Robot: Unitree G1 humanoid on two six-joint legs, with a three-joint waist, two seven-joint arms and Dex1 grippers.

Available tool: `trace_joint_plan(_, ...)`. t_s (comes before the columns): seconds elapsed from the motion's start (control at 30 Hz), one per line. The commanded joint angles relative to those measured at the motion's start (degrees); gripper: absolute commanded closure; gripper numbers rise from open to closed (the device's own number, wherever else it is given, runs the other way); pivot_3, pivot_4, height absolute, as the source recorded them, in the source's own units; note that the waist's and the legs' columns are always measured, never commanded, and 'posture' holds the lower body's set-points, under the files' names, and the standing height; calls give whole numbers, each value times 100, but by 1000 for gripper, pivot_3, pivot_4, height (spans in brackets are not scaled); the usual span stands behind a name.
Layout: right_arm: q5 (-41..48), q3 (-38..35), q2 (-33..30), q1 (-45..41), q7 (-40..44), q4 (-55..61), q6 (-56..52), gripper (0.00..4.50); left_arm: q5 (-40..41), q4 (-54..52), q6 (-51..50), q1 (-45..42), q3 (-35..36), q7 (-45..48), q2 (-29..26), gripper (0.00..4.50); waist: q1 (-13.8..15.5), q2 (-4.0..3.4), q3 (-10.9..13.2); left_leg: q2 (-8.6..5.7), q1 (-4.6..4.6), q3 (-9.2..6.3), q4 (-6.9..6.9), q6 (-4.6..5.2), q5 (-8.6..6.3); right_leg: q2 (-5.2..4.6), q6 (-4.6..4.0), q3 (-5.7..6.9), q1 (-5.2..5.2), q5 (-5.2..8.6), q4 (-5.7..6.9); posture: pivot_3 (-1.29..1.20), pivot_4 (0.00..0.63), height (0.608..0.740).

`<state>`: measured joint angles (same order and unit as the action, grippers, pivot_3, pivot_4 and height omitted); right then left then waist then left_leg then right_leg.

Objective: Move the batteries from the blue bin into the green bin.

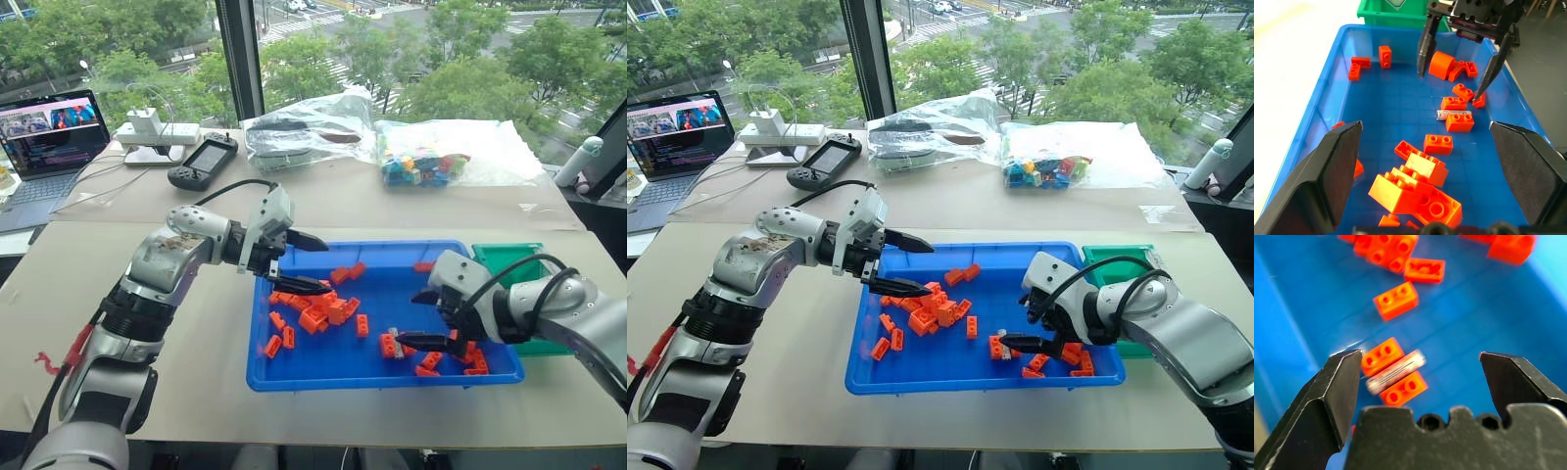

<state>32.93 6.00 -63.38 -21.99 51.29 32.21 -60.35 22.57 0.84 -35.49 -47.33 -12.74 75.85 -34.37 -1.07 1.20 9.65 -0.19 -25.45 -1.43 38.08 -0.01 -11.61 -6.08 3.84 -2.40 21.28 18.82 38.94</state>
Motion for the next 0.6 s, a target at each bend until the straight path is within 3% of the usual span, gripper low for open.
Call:
trace_joint_plan(0.03, -172, 32, -257, 43, 340, -75, 357, 56, 10, -100, 71, -95, 37, 19, -40, 0, 5, 0, 0, 0, 0, 0, 0, 0, 0, 0, 0, 0, -1, 0, 0, 0, 150, 732)
trace_joint_plan(0.6, -999, 837, 15, 104, 620, -425, 1113, 56, 67, -199, -27, -40, 111, -76, -100, 0, 2, 0, 0, 0, 0, 0, 2, 0, 0, 0, 0, 0, 2, 0, -1, 0, 150, 732)
